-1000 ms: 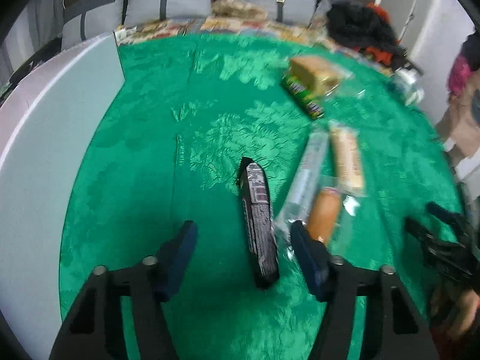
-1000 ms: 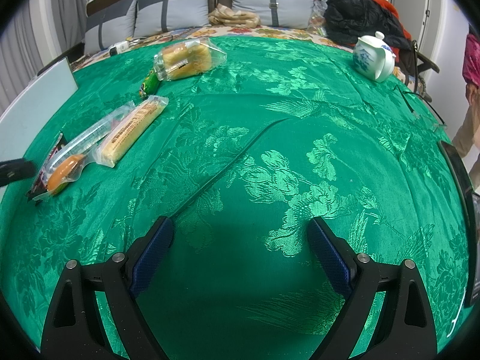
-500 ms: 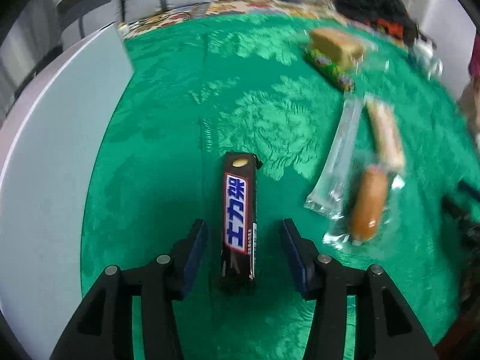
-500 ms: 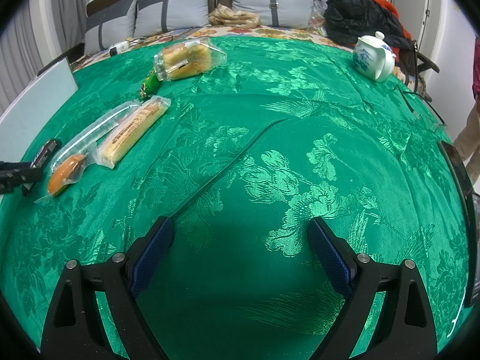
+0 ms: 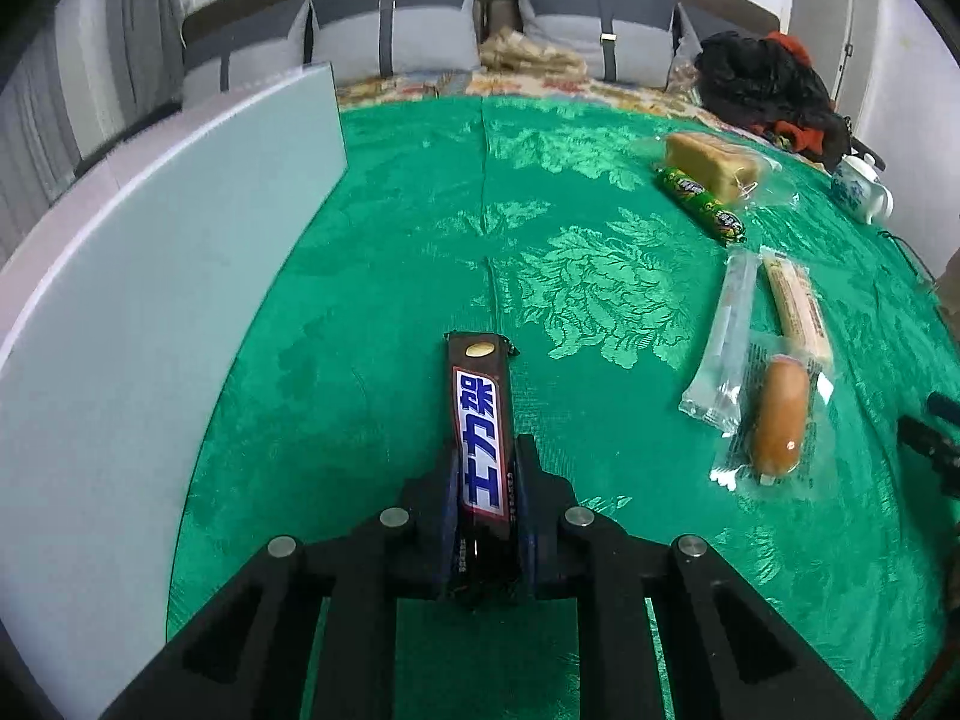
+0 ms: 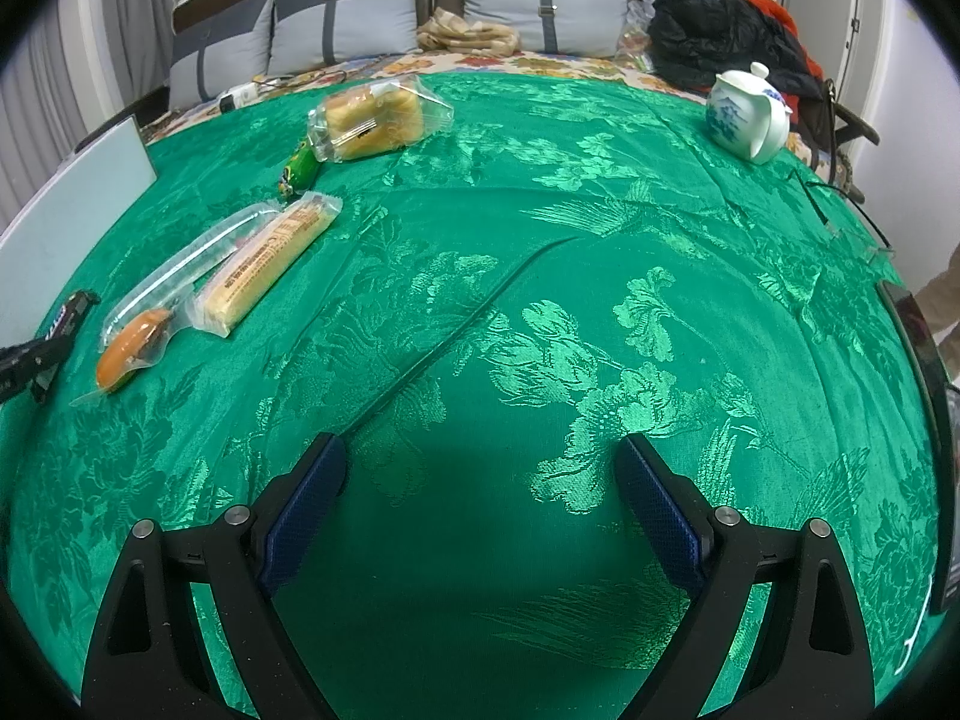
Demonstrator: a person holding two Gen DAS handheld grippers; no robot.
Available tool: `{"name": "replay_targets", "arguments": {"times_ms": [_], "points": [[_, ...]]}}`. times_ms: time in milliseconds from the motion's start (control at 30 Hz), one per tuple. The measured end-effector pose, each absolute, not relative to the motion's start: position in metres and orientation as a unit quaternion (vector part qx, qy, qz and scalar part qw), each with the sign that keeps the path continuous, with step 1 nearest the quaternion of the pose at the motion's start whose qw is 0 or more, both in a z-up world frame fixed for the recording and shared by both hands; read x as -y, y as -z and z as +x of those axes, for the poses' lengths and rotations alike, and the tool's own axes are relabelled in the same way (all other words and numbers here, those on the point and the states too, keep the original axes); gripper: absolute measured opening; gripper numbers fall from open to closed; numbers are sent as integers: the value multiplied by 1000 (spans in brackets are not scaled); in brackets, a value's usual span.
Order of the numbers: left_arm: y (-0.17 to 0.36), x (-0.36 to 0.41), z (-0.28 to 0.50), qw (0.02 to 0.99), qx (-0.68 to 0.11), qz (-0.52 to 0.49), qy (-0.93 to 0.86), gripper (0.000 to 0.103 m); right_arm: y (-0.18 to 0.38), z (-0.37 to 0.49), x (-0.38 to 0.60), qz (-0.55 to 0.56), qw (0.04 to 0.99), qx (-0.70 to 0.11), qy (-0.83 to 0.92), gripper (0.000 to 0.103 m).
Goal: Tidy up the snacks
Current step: 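Grasp the tan wafer stick pack with the right tool while left holds the Snickers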
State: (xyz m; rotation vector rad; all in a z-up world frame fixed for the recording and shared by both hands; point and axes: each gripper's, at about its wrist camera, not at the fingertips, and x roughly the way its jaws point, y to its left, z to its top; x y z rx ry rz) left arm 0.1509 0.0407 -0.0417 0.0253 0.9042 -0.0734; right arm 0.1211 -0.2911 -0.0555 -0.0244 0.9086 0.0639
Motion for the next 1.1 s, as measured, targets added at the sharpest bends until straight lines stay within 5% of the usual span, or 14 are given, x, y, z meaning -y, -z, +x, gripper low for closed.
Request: {"name": "replay_targets", "arguments": {"times_ms": [367,567,633,767,833,1100], "points": [[43,-43,150,901,-433,3,34,17,17,179,253,90,868,-481,-83,90],[44,-44,149,901,-433,-2,36,17,30,233,198,33,842,-536,-54,87],[44,-44,149,901,-433,-3,36,17,40,237,190,23,831,-553,-51,72],[44,-44,149,901,-433,1,35,17,46,231,177,-33,833,-550,-42,69],[45,-44,149,901,-433,2,34,17,44,227,175,-40,838,-542,-54,35],[45,-44,150,901,-433,3,34,17,27,218,206,-10,840,-538,-62,30]]}}
